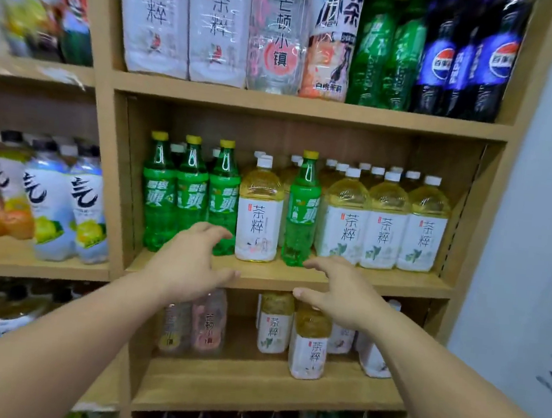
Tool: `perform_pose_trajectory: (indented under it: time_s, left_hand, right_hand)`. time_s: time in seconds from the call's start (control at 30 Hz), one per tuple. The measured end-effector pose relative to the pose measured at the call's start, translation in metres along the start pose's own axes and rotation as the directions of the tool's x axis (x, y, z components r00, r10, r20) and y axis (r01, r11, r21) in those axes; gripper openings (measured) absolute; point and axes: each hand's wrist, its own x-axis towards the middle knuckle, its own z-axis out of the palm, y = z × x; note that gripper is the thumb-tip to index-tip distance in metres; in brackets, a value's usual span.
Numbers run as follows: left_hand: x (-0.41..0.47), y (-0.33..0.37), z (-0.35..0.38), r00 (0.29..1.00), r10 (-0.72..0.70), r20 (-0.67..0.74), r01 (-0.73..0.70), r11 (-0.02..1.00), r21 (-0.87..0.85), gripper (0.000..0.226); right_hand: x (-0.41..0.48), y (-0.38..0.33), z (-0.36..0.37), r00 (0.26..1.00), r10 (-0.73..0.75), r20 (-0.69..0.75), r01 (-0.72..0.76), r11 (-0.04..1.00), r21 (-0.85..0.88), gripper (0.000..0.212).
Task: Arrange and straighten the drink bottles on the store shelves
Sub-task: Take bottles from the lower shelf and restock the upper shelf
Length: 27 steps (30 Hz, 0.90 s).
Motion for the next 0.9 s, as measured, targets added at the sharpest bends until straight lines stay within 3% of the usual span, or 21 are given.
perform_pose_trajectory:
  time_s: [0.17,0.3,0.5,0.8,0.9]
  left_hand:
    - [0.034,-0.002,-0.023,0.995,0.026,-0.096,-0.026,1.000,0.005,0.081]
    - [0.073,-0.010,-0.034,0.977,0.065,-0.202,-0.057,0.997,0.045,0.082]
    - [0.121,-0.031,-0.051,0.917,0.161,-0.365,-0.035,0.944,0.328,0.076]
    - [0.156,-0.062,-0.047,0.917,0.286,-0.277,-0.191,0.926,0.325,0.079]
    - [0.162,-0.060,-0.050,0.927,0.319,-0.195,-0.233,0.901,0.366,0.082]
  right_hand:
    - [0.037,-0.024,-0.016,0.989,-0.003,-0.146,0.012,0.998,0.062,0.070]
    - [0.071,-0.038,-0.029,0.942,0.085,-0.323,-0.037,0.988,0.153,0.076]
    - [0.109,-0.045,-0.030,0.914,0.139,-0.382,-0.045,0.969,0.243,0.074]
    - [0.121,-0.047,-0.017,0.924,0.210,-0.320,-0.162,0.972,0.170,0.083]
    - [0.121,-0.047,-0.015,0.898,0.204,-0.389,-0.125,0.968,0.219,0.090]
